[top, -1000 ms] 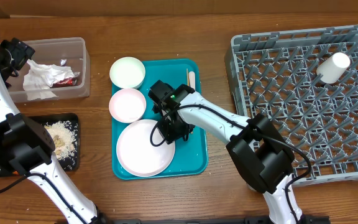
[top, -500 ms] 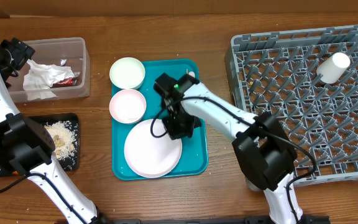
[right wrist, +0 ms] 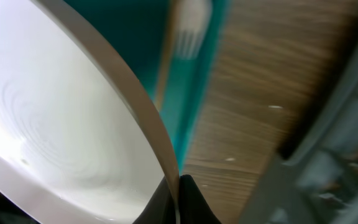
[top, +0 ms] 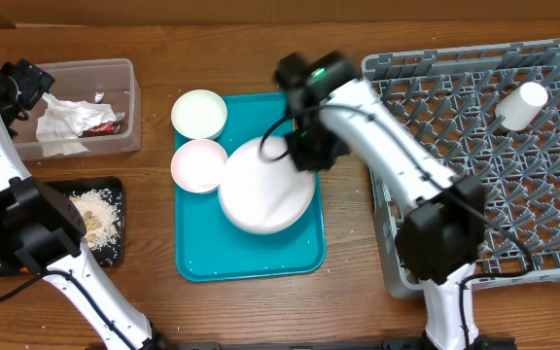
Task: Sort waste into correct bins and load items into the dishwasher rack
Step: 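Lift the white plate and carry it to the back of the dish rack, then set the plate upright in the rack and release with the right gripper, then reach the right gripper to the pink bowl and grip its rim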
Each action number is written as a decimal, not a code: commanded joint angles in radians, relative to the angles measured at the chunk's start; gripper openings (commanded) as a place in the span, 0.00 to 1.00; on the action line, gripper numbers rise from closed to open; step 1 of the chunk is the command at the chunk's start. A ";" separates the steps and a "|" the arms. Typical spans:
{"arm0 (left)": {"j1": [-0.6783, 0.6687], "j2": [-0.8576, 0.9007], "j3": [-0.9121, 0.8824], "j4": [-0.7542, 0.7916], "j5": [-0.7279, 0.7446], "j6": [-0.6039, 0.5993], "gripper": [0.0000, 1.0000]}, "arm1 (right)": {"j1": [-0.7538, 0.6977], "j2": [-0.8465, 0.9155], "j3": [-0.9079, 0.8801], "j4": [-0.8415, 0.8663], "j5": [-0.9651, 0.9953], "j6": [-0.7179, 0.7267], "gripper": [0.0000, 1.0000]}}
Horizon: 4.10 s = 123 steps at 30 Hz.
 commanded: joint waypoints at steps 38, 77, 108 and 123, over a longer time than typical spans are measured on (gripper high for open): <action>-0.006 -0.013 -0.003 0.001 -0.013 -0.006 1.00 | -0.653 -0.209 -0.201 0.644 0.928 -0.071 0.04; -0.006 -0.013 -0.003 0.001 -0.013 -0.006 1.00 | -0.324 -0.295 -0.187 0.626 0.041 -0.109 1.00; -0.006 -0.013 -0.003 0.002 -0.013 -0.006 1.00 | 0.416 -0.018 -0.316 0.951 -0.083 -0.166 0.75; -0.006 -0.013 -0.003 0.001 -0.013 -0.006 1.00 | 0.423 0.101 -0.316 1.043 0.021 -0.226 0.73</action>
